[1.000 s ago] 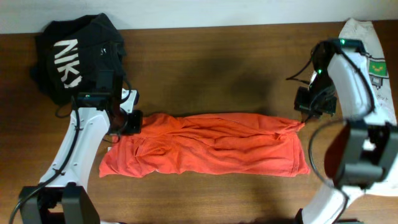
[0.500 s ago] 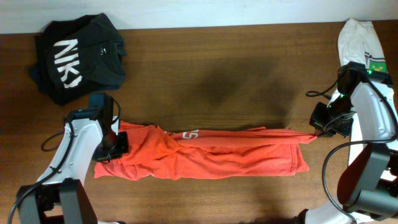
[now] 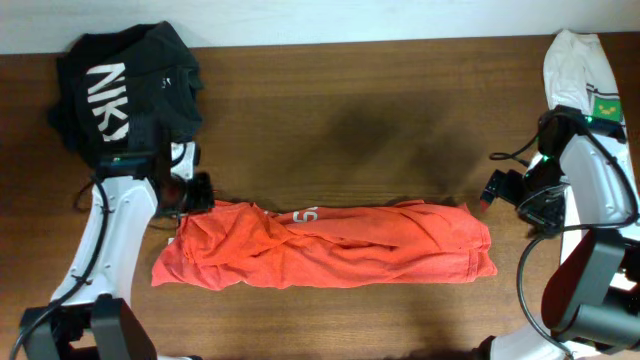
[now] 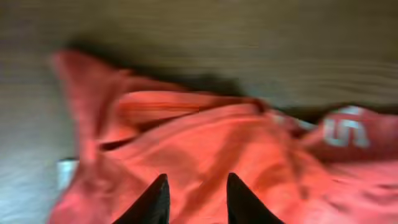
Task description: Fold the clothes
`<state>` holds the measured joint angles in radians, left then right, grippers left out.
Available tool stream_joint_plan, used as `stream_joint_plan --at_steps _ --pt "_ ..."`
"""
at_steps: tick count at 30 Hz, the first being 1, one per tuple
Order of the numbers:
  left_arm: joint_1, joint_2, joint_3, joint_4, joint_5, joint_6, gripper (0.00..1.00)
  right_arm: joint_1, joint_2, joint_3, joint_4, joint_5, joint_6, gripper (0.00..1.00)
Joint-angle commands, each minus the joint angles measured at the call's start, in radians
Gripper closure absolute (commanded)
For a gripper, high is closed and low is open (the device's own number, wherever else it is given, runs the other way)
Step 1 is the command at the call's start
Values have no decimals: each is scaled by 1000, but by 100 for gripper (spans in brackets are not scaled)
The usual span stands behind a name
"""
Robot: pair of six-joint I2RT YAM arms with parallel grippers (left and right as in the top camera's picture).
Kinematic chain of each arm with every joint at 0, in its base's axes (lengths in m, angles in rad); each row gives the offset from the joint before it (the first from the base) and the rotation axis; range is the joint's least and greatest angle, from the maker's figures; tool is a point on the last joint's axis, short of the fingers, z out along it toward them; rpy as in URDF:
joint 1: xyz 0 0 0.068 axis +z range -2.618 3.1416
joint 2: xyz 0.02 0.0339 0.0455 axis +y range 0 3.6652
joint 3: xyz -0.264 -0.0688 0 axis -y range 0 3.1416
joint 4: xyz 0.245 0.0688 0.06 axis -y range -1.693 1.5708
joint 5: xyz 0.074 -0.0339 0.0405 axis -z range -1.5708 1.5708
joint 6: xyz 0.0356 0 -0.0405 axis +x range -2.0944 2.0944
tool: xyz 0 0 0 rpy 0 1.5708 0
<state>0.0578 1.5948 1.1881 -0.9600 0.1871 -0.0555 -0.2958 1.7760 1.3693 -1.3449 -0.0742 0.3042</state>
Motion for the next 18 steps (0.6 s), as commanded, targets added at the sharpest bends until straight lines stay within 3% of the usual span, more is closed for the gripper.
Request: stream_joint_plan --at_steps 1,2,3,5,9,14,18 --pt "-58 27 -37 18 133 23 83 107 2 -5 19 -54 -19 37" --pt "-81 54 -56 37 132 23 92 150 2 -7 32 -54 -15 53" --pt "-99 80 -68 57 132 23 97 188 2 -7 46 -54 -15 63" --pt "-123 141 -81 82 132 22 99 258 2 -8 68 -54 -15 82" --pt "-100 265 -84 80 89 -33 99 342 4 -89 170 -54 -14 87" --pt "19 324 -127 73 -83 -54 99 311 9 -249 392 -45 -11 84" --pt "142 324 -169 99 -166 -79 99 287 69 -304 506 -46 -8 91"
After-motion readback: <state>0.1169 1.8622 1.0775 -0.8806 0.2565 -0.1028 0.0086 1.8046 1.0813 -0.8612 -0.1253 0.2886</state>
